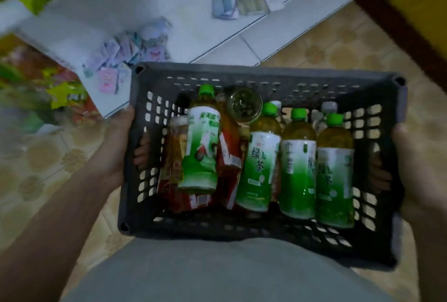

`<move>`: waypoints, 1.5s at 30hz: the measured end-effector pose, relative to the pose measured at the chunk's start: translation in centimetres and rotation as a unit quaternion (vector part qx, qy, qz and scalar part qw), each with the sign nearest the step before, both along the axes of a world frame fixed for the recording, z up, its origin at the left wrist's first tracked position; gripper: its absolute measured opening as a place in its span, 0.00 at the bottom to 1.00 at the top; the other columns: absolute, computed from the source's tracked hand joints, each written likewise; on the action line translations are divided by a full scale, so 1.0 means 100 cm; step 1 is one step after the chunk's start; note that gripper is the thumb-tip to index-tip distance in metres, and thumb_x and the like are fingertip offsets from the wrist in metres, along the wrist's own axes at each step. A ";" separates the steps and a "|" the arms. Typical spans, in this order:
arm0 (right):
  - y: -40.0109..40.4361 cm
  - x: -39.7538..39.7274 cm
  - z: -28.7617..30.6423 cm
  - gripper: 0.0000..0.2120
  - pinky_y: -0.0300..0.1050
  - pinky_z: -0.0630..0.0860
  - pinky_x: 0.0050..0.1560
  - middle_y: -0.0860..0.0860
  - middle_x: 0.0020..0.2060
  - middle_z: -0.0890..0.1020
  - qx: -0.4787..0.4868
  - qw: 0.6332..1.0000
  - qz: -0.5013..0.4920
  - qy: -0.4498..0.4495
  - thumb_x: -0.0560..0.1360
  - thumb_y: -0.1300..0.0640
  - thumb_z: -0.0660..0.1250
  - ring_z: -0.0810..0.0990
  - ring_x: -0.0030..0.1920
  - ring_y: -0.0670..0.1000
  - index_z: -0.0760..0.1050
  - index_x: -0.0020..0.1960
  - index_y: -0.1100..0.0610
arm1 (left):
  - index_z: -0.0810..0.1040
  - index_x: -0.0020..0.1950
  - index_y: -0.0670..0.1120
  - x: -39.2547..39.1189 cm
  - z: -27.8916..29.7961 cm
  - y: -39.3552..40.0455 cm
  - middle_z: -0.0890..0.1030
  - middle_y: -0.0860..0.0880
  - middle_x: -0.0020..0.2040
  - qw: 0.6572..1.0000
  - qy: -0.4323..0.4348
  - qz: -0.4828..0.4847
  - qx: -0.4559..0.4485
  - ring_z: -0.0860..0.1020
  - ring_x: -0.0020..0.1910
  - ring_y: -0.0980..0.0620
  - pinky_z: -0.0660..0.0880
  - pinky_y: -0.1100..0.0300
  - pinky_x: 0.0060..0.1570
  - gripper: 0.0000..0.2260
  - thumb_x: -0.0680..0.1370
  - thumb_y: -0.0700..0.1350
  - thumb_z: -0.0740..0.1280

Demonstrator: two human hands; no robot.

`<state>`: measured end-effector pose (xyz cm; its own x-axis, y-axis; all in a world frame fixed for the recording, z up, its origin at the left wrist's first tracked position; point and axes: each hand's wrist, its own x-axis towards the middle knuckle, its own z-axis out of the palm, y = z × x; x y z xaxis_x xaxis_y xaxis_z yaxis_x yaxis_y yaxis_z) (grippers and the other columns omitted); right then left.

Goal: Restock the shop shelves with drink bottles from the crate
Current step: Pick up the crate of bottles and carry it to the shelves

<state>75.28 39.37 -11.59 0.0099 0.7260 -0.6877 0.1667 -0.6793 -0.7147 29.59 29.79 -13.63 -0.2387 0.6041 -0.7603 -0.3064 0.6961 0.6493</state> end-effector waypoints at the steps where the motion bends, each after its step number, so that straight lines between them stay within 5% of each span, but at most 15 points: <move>1: -0.027 0.008 0.010 0.34 0.36 0.53 0.22 0.47 0.18 0.61 0.007 1.000 -0.027 0.003 0.78 0.28 0.48 0.58 0.16 0.46 0.62 0.28 0.54 | 0.66 0.31 0.47 0.005 0.008 0.000 0.61 0.49 0.25 1.000 0.009 -0.018 0.006 0.60 0.22 0.52 0.58 0.61 0.24 0.30 0.77 0.72 0.55; 4: -0.099 0.016 0.029 0.35 0.37 0.53 0.22 0.46 0.20 0.60 0.032 0.994 -0.107 -0.015 0.70 0.21 0.55 0.58 0.17 0.45 0.59 0.31 0.54 | 0.67 0.30 0.49 0.018 0.020 0.011 0.63 0.50 0.25 0.997 0.021 -0.071 0.023 0.60 0.21 0.53 0.58 0.63 0.22 0.29 0.75 0.73 0.58; 9: -0.208 0.016 0.048 0.31 0.36 0.58 0.21 0.48 0.23 0.62 0.068 0.968 -0.235 -0.058 0.76 0.27 0.49 0.59 0.21 0.46 0.61 0.33 0.55 | 0.66 0.31 0.48 0.056 0.030 0.023 0.62 0.50 0.25 0.973 0.028 -0.219 0.063 0.61 0.21 0.52 0.60 0.58 0.27 0.30 0.76 0.74 0.54; 22: -0.361 0.089 0.046 0.31 0.46 0.59 0.34 0.51 0.28 0.65 0.028 0.876 -0.469 -0.108 0.74 0.24 0.49 0.63 0.29 0.51 0.65 0.35 0.52 | 0.63 0.34 0.47 0.240 0.045 0.044 0.61 0.50 0.24 0.887 0.037 -0.453 0.084 0.60 0.20 0.52 0.57 0.55 0.29 0.29 0.78 0.71 0.53; 35: -0.417 0.297 0.056 0.30 0.45 0.59 0.32 0.50 0.28 0.65 0.026 0.798 -0.591 -0.114 0.73 0.25 0.50 0.62 0.28 0.49 0.63 0.35 0.53 | 0.65 0.34 0.47 0.559 0.046 0.060 0.62 0.51 0.24 0.805 0.035 -0.584 0.095 0.61 0.21 0.53 0.59 0.57 0.30 0.29 0.77 0.71 0.54; 45: -0.366 0.436 0.038 0.31 0.45 0.60 0.33 0.49 0.26 0.65 -0.018 0.729 -0.673 -0.119 0.72 0.24 0.49 0.62 0.28 0.50 0.63 0.35 0.53 | 0.64 0.33 0.48 0.795 0.027 0.144 0.61 0.51 0.25 0.727 0.023 -0.684 0.064 0.61 0.21 0.54 0.59 0.56 0.30 0.29 0.76 0.73 0.54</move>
